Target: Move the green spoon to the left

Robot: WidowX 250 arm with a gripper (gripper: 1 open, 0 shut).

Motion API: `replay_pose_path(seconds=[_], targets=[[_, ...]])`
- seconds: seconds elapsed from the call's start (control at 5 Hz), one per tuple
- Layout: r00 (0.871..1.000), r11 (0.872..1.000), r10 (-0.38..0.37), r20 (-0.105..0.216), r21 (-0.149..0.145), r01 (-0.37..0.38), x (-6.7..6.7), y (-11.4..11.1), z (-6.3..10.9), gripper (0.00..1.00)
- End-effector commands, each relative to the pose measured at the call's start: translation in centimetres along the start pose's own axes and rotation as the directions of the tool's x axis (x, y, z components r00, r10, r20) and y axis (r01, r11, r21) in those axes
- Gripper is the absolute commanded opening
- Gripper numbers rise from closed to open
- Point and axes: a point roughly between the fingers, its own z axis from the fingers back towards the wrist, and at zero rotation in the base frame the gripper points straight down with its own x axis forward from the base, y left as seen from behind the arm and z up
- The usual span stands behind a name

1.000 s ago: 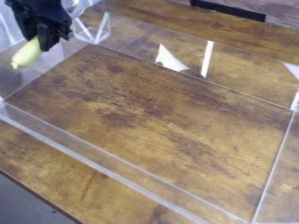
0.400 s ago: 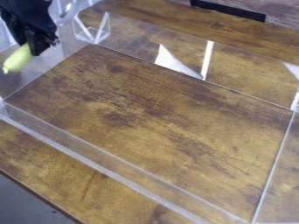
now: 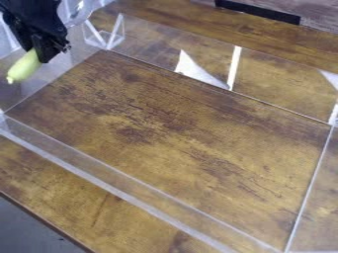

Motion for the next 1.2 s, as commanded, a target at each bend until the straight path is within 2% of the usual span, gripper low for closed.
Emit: replay_pose_path(seconds=[0.0,0.4,0.6,0.8,1.0], targets=[[0.996,0.998,0.043,0.081,0.039,-0.046,0.0,1.4,2.1,0.0],[0.986,0.986,0.146,0.078,0.076,-0.151,-0.4,2.9,1.0,0.0],[0.988,0.989,0.125,0.093,0.067,-0.132,-0.5,4.9,-0.2,0.0],[0.989,0.991,0.127,0.078,0.032,-0.129,-1.2,4.1,-1.0,0.0],[0.99,0.992,0.129,0.065,-0.001,-0.129,-1.2,1.5,-2.3,0.0]])
